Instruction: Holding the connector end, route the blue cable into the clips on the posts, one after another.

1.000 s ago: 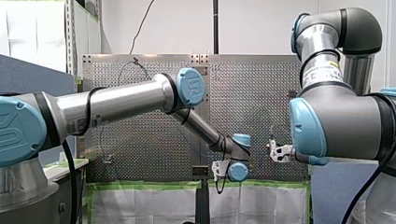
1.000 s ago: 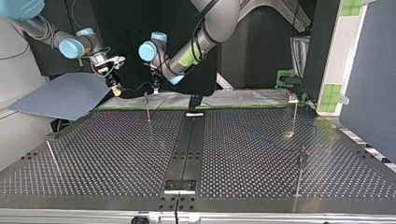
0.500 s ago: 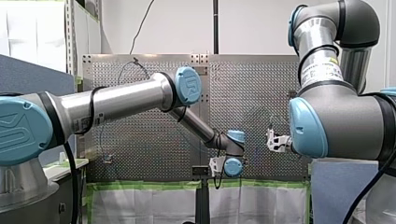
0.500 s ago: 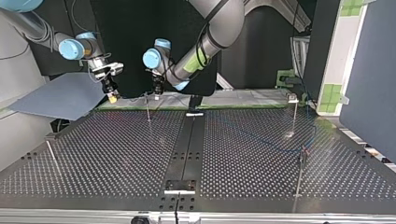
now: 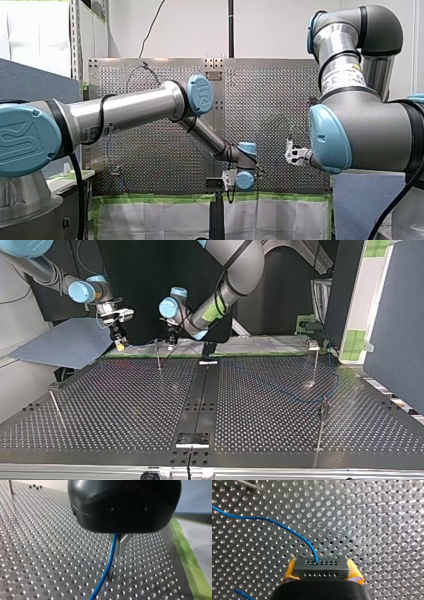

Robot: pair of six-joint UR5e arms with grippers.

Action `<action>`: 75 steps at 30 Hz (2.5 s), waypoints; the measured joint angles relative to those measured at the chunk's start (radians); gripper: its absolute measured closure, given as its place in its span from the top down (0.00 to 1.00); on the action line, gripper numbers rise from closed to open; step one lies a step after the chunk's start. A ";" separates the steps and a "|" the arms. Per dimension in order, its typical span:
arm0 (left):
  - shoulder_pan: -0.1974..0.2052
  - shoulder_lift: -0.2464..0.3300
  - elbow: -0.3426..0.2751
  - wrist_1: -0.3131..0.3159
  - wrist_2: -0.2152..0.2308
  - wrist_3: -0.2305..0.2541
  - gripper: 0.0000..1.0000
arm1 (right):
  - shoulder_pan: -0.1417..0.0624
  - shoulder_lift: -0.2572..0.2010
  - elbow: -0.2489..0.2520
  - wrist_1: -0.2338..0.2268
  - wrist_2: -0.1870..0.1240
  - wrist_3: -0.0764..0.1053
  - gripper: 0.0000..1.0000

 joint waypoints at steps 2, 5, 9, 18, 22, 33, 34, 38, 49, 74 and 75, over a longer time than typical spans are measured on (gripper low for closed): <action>0.006 0.000 0.000 0.004 0.004 -0.001 0.00 | -0.001 0.003 -0.001 -0.005 0.002 0.003 0.00; 0.014 0.000 0.000 0.011 0.011 -0.003 0.00 | -0.002 0.005 -0.001 -0.014 0.004 0.009 0.00; 0.019 0.000 0.001 0.020 0.015 -0.004 0.00 | -0.004 0.006 -0.001 -0.036 0.004 0.028 0.00; 0.029 -0.001 0.002 0.048 0.027 -0.007 0.00 | -0.005 0.012 -0.001 -0.093 0.011 0.063 0.00; 0.029 -0.002 0.001 0.053 0.045 -0.013 0.00 | -0.006 0.026 -0.003 -0.111 0.016 0.064 0.00; 0.035 -0.061 0.068 0.045 0.088 -0.061 0.00 | -0.012 0.090 -0.033 -0.119 0.016 0.057 0.00; 0.036 -0.062 0.077 0.044 0.089 -0.065 0.00 | -0.013 0.091 -0.038 -0.119 0.016 0.059 0.00; 0.040 -0.063 0.108 0.042 0.088 -0.076 0.00 | -0.017 0.093 -0.049 -0.120 0.018 0.066 0.00; 0.069 -0.070 0.118 0.027 0.099 -0.079 0.00 | -0.021 0.112 -0.092 -0.118 0.026 0.082 0.00; 0.063 -0.083 0.118 -0.012 0.185 -0.108 0.00 | -0.034 0.190 -0.203 -0.110 0.030 0.091 0.00; 0.070 -0.083 0.118 -0.012 0.184 -0.113 0.00 | -0.035 0.193 -0.204 -0.111 0.030 0.092 0.00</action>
